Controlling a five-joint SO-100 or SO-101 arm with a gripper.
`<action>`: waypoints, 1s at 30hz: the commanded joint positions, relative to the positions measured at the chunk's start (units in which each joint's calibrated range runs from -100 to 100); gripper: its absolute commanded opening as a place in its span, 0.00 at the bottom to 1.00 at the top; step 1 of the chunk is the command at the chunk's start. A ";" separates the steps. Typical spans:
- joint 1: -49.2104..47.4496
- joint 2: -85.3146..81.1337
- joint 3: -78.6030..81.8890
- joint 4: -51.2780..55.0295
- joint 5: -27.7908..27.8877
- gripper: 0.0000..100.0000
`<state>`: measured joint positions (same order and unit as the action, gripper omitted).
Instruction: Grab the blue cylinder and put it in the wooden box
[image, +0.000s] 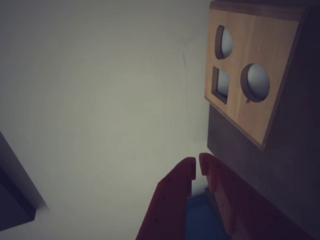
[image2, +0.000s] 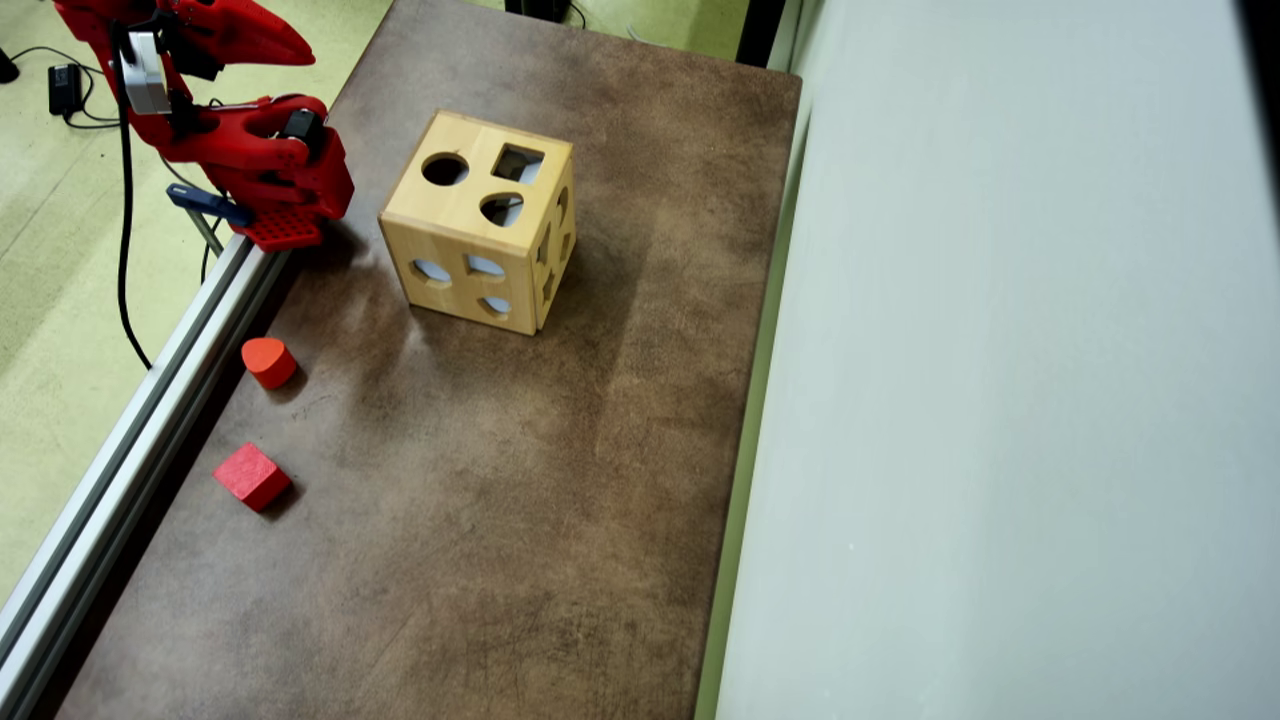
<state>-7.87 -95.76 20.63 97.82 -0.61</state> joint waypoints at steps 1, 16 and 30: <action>0.07 -0.08 0.03 0.41 0.24 0.02; 0.07 -0.08 0.03 0.41 0.24 0.02; 0.14 -0.08 0.03 0.41 0.24 0.02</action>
<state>-8.23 -95.76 20.63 97.82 -0.61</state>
